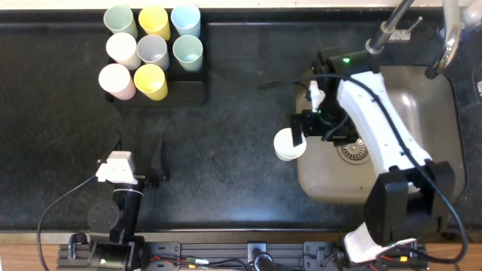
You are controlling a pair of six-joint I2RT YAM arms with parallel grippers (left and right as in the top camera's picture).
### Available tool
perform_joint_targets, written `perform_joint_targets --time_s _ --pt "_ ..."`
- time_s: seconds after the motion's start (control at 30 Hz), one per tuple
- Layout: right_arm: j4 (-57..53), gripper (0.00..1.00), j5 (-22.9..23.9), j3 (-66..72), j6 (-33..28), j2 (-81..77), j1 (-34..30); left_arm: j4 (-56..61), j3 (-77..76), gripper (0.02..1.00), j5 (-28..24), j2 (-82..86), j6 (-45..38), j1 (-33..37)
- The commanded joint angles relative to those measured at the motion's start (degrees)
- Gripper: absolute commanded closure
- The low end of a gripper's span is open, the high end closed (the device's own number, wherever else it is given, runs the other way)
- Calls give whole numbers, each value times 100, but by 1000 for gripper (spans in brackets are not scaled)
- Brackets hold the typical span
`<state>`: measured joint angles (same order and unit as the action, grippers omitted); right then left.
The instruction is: Store Cups
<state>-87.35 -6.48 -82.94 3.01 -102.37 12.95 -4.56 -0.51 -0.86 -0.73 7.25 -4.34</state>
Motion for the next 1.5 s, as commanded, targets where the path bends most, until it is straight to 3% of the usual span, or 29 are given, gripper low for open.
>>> perform_joint_targets --time_s 0.03,0.33,0.83,1.07,1.37,1.47,1.5 --pt "127 3 125 -184 24 -118 66 -28 7 18 7 57 -105 52" --pt "282 202 474 -181 -46 -199 192 -28 7 18 7 57 -105 52" --pt "566 375 487 44 -42 -205 407 -28 7 18 7 57 -105 52" --pt "623 643 485 83 -42 -210 518 -28 7 18 7 57 -105 52" --pt "754 748 481 326 -42 -212 702 -28 7 18 7 57 -105 52" --pt "782 945 476 343 -42 -212 708 -28 7 18 7 57 -105 52" --pt "791 958 459 343 -39 -210 708 -28 7 18 7 57 -105 52"
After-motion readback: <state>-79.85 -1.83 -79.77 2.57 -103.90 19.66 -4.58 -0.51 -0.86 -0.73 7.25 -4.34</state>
